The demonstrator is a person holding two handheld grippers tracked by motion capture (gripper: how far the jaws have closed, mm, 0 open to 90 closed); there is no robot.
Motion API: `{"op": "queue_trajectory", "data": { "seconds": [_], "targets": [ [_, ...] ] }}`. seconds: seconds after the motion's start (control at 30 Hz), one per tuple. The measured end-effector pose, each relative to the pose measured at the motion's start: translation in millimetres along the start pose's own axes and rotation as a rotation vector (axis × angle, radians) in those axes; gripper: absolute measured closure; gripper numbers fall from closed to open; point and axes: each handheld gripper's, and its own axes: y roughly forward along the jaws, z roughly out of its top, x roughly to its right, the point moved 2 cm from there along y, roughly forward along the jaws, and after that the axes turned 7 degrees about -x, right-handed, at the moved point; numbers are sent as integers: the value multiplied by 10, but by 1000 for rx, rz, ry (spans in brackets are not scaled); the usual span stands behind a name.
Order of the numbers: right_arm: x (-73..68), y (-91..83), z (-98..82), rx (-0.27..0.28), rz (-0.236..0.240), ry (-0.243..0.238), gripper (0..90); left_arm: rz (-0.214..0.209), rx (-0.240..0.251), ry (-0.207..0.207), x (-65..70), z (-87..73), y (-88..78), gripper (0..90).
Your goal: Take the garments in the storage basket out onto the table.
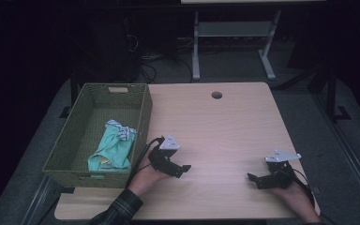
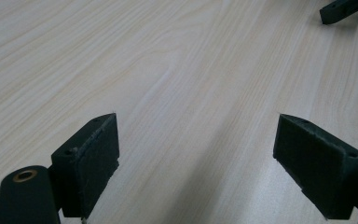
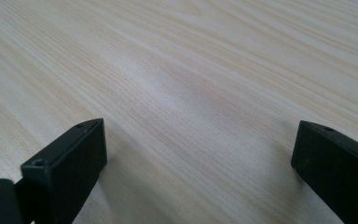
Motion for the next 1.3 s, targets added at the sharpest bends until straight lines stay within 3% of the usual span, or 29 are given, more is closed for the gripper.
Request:
{"op": "queue_trajectory", "data": {
  "seconds": [1.3],
  "targets": [
    [0, 0, 0, 0, 0, -1, 31, -4, 25, 3, -9, 173, -200, 137]
  ]
}}
